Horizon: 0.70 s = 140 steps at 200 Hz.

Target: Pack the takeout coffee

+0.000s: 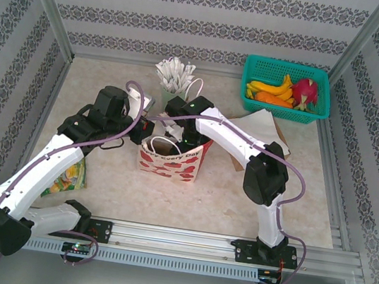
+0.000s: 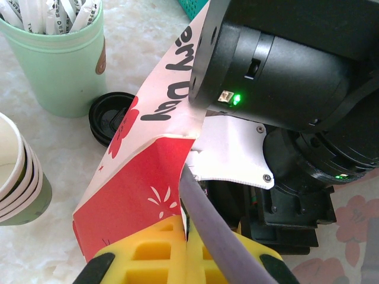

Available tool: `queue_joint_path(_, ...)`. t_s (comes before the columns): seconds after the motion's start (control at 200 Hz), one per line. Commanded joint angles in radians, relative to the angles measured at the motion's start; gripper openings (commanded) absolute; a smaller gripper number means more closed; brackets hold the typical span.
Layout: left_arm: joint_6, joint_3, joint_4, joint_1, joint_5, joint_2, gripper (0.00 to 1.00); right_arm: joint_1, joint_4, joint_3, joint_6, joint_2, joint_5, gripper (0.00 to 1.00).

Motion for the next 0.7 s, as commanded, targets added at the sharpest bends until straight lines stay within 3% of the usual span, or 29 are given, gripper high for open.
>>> queue_joint_path(0.0,-0.009,-0.013,0.031,-0.011,-0.006,-0.022,0.00,0.009,-0.018,-0.054,0.029,0.079,-0.028,0.43)
queue_joint_path(0.694,-0.005,-0.016,0.035,-0.011,-0.011,-0.022,0.00,0.021,-0.099,-0.029,0.091,0.086,-0.001,0.43)
